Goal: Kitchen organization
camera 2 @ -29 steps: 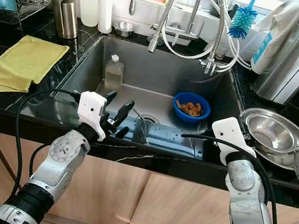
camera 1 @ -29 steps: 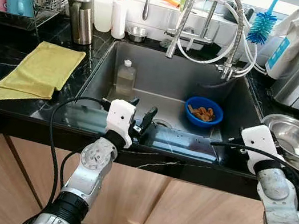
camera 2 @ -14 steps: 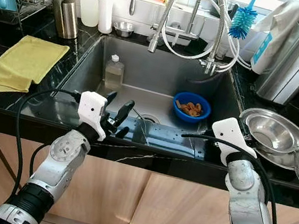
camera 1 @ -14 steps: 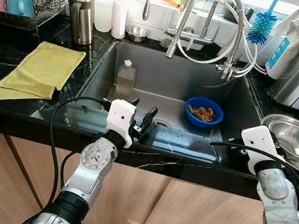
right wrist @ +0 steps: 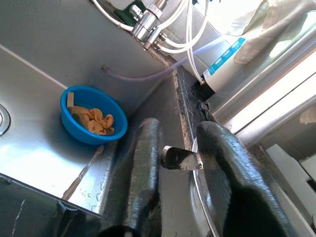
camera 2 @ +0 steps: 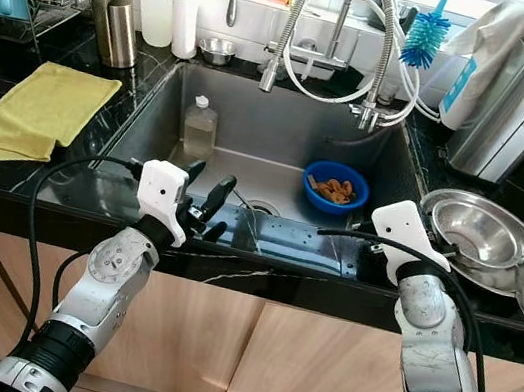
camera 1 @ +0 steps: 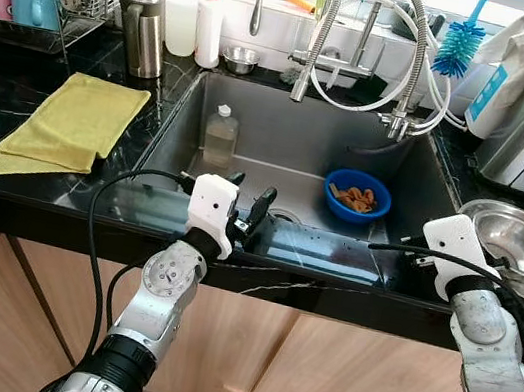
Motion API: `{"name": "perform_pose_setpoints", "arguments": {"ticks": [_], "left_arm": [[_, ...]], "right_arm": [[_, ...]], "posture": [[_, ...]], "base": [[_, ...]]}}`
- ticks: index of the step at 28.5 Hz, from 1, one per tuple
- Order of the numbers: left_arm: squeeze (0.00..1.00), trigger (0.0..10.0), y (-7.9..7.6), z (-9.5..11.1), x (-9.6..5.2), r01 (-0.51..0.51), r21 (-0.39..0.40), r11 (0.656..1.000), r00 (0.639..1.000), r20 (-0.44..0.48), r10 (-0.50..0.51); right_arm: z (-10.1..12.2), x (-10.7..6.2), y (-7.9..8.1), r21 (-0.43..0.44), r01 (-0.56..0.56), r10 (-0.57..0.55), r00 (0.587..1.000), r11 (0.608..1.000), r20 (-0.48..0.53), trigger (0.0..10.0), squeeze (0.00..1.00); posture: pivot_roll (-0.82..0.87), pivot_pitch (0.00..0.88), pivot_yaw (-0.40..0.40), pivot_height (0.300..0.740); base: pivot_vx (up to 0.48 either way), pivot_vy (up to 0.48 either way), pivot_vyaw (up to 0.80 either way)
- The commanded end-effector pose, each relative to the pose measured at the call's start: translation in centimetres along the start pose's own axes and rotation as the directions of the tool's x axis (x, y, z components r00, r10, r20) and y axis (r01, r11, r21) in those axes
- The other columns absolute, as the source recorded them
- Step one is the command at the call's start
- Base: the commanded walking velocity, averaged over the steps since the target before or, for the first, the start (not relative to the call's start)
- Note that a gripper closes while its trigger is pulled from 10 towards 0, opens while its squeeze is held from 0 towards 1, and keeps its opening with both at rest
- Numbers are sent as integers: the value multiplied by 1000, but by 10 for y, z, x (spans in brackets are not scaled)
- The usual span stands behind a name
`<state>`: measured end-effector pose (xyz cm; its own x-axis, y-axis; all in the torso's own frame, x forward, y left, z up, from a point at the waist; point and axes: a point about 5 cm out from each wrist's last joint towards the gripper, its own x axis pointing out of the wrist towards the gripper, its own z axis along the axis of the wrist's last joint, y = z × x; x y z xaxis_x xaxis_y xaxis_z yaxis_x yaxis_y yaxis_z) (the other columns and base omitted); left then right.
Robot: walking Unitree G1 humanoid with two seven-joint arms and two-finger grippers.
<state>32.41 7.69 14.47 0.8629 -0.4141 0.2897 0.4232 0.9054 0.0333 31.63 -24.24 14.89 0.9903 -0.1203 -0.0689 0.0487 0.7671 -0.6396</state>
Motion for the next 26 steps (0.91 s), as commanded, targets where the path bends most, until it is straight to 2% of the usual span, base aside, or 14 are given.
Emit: {"name": "perform_pose_setpoints", "arguments": {"ticks": [1, 12, 13, 14, 19, 26], "left_arm": [[0, 10000, -2, 0, 3, 8, 6, 1000, 1000, -5, -8], [0, 10000, -1, 0, 3, 6, 6, 1000, 1000, -3, -6], [0, 10000, -2, 0, 3, 7, 4, 1000, 1000, -3, -7], [0, 10000, -2, 0, 3, 8, 3, 1000, 1000, -3, -8], [0, 10000, -3, 0, 3, 6, 1, 1000, 1000, -3, -6], [0, 10000, -3, 0, 3, 5, -2, 1000, 1000, 0, -5]], "right_arm": [[6, 1, -4, -7, 6, -6, 1000, 1000, 14, 0, 0], [8, 3, -6, -2, 11, -11, 1000, 1000, 20, 0, 0], [10, 4, -8, -3, 22, -22, 1000, 1000, 22, 3569, 0], [10, 4, -9, -4, 29, -29, 999, 1000, 21, 10000, 0], [11, 6, -14, 5, 79, -79, 997, 997, 7, 10000, 0], [5, 6, -31, 101, 240, -234, 970, 966, -61, 10000, 0]], "posture": [[106, 13, -81, 740], [106, 11, -82, 740], [104, 12, -82, 740], [103, 12, -82, 740], [105, 14, -85, 740], [107, 14, -86, 740]], "base": [[0, 0, 0], [0, 0, 0], [0, 0, 0], [0, 0, 0], [0, 0, 0], [0, 0, 0]]}}
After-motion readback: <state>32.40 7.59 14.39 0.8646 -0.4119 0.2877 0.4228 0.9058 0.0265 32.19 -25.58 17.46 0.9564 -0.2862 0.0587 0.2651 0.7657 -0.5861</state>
